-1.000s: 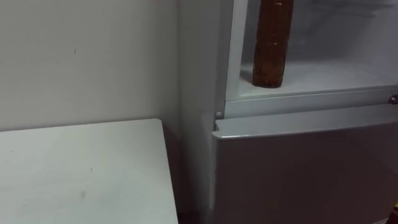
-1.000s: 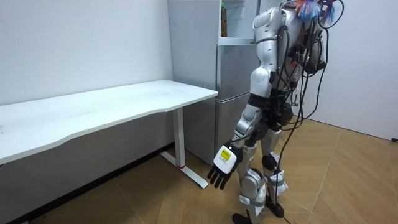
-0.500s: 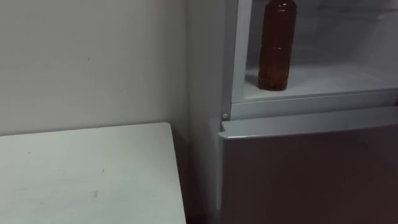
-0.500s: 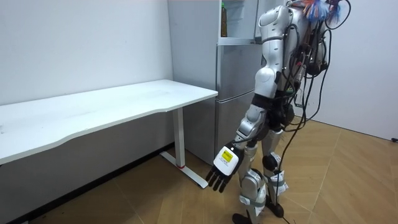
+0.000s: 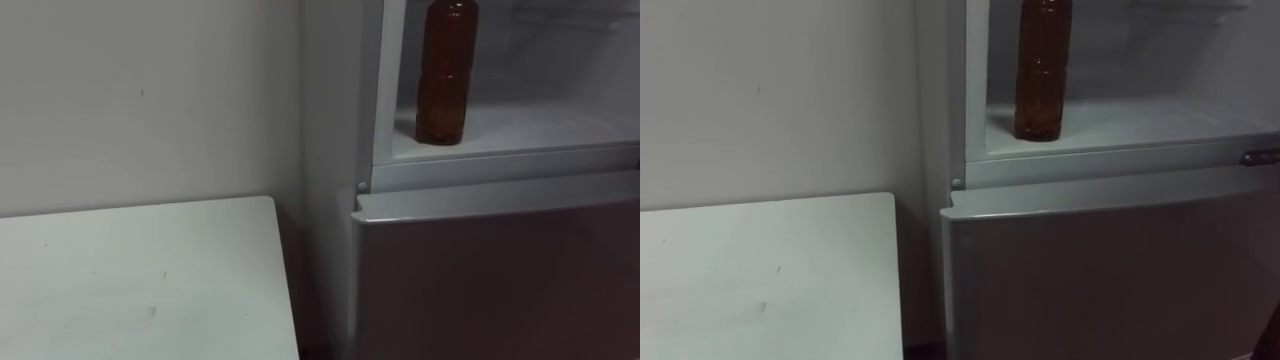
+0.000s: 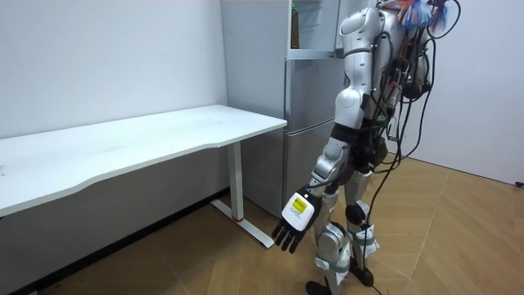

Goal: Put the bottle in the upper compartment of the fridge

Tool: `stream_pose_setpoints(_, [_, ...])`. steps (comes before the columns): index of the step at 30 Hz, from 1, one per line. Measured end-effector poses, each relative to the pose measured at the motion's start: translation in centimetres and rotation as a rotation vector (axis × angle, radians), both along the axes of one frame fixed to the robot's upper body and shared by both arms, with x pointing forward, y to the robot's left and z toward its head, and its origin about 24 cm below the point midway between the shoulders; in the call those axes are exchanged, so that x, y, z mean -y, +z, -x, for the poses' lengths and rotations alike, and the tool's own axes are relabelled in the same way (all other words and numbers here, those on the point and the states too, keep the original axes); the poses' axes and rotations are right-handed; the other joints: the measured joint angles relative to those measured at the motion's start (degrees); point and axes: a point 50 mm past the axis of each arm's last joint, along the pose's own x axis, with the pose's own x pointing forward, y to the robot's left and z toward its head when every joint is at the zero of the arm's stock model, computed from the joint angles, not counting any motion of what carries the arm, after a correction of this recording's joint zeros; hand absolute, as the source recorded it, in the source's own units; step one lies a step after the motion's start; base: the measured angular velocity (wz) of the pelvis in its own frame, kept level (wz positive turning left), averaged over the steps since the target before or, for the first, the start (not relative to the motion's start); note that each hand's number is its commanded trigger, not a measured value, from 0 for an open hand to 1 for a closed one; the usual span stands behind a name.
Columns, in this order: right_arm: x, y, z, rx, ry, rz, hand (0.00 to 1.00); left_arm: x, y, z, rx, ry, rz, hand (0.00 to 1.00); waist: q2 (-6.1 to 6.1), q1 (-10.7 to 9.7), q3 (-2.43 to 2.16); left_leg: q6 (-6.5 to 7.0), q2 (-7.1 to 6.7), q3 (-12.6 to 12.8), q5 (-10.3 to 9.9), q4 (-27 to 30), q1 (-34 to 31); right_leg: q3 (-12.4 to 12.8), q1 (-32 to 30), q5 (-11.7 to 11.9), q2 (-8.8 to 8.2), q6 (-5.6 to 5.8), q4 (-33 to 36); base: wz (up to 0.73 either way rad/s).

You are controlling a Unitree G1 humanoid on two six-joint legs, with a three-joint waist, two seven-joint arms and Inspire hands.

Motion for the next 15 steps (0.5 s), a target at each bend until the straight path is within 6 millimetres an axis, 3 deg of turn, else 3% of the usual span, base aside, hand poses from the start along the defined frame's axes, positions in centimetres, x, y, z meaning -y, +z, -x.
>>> stream_pose_setpoints(11, [-2.2,0.2,-1.2,-0.092,0.191,0.226,0.0,0.3,-0.3,-1.1,-0.002,-0.055,0.012,0.0,0.05,1.85,0.16,-0.01,0.02,-0.79,0.01,-0.02,-0.8,-0.99,-0.17,-0.02,-0.02,0.0,-0.66,0.04])
stream_pose_setpoints(15, [-2.6,0.5,-1.5,-0.103,0.228,0.273,0.0,0.4,-0.3,-1.1,-0.007,-0.066,0.017,0.0,-0.21,3.39,0.19,-0.02,0.02,-1.3,0.0,-0.05,-1.18,-1.58,0.09,0.0,0.02,0.0,-1.1,0.07])
